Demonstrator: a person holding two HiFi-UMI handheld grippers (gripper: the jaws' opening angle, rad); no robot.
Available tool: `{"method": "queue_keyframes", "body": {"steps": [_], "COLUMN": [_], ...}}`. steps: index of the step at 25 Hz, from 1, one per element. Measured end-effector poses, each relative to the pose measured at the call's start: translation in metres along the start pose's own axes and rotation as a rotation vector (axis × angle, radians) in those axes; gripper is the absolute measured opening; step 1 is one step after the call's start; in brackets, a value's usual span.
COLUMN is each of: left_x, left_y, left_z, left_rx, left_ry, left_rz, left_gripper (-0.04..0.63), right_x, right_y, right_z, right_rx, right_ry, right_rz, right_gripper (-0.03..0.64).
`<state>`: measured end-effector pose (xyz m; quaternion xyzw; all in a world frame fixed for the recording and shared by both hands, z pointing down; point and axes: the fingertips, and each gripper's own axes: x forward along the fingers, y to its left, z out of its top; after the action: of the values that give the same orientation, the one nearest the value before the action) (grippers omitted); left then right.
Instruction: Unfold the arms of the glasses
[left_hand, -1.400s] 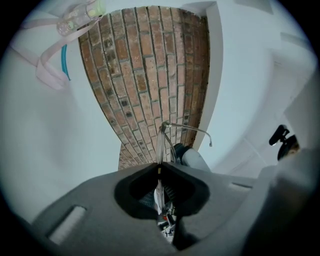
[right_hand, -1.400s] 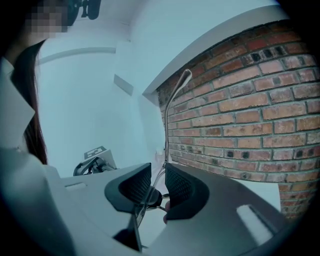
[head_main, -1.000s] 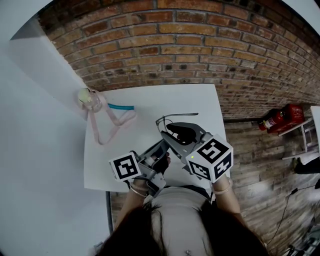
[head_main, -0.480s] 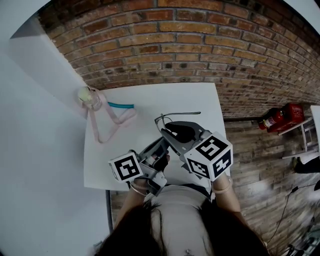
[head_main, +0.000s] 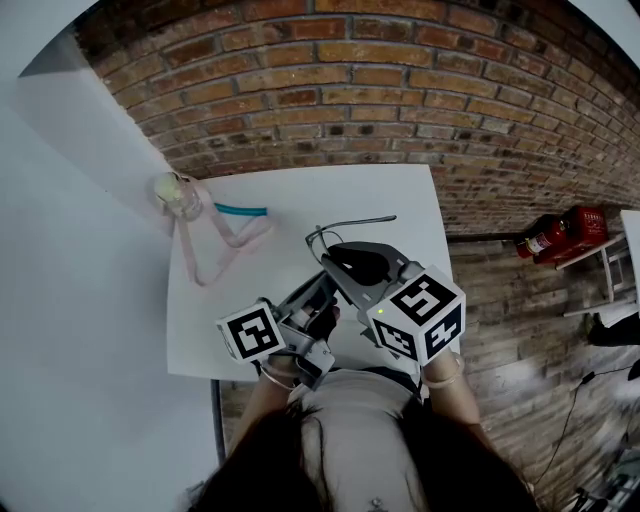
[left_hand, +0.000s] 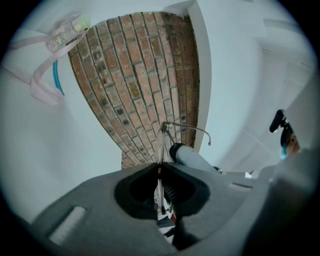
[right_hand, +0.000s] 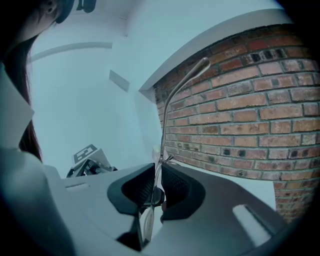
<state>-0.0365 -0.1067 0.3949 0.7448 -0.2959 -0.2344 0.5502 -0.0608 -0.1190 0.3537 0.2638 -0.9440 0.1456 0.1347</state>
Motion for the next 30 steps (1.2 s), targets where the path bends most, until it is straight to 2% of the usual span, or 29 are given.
{"method": "queue_keyframes", "body": {"steps": [11,30], "left_x": [0.000,-0.008], "left_y": [-0.005,-0.004], "left_z": [0.008,0.021], "left_rx": [-0.039,-0.086], "left_ry": [-0.035,-0.091], "left_rz": [-0.046,-0.077], "left_gripper": [0.023,0.025], "right_x": [-0.005,-0.024], "right_y": [0.001,0.004], "right_z": [0.012,0.035], "right_rx": [0.002,-0.017], "right_ry": [-0.067,-0.191], "right_rz": [-0.012,-0.028], "right_gripper": [0.044,0.045]}}
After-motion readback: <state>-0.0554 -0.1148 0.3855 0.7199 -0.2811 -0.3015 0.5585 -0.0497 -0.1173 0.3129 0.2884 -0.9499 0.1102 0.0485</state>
